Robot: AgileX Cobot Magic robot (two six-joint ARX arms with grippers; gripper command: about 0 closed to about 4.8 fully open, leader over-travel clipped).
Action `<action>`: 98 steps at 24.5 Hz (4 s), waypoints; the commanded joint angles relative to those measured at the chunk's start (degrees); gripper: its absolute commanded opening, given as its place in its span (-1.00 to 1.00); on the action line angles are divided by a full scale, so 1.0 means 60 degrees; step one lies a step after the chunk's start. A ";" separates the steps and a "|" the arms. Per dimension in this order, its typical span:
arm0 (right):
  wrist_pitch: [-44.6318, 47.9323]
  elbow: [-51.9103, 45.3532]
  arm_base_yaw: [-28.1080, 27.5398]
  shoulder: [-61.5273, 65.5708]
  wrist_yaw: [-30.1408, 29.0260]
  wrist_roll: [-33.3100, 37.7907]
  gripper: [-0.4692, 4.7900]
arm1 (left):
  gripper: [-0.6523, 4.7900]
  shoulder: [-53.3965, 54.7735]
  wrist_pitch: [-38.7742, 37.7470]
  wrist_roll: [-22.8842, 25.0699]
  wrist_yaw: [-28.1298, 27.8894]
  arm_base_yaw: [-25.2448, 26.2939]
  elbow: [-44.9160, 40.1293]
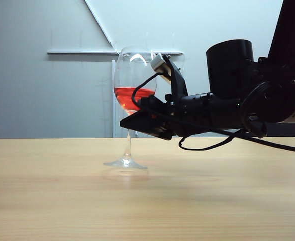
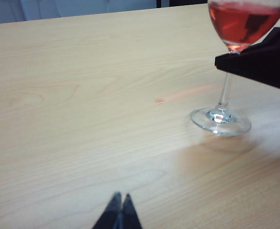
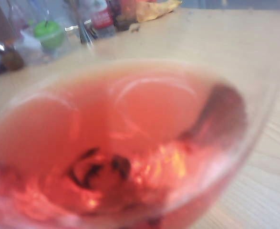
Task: Gently pick up the goblet, rotate it counterclockwise for two full turns (viewing from above), and then place it back on the table.
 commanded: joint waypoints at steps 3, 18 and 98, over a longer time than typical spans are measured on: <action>0.0710 0.0058 -0.0204 -0.0237 0.0022 0.1690 -0.85 | -0.78 0.0000 0.0120 0.0058 -0.0025 -0.0015 0.0022; -0.4925 0.1246 -0.0339 -0.2299 0.0929 -0.0025 -0.85 | -0.78 -0.0135 0.0124 0.0055 -0.0022 -0.0015 0.0022; -0.6827 0.0444 0.1220 -0.4124 0.2404 -0.3490 -0.85 | -0.78 -0.0350 0.0120 0.0055 -0.0022 -0.0015 0.0022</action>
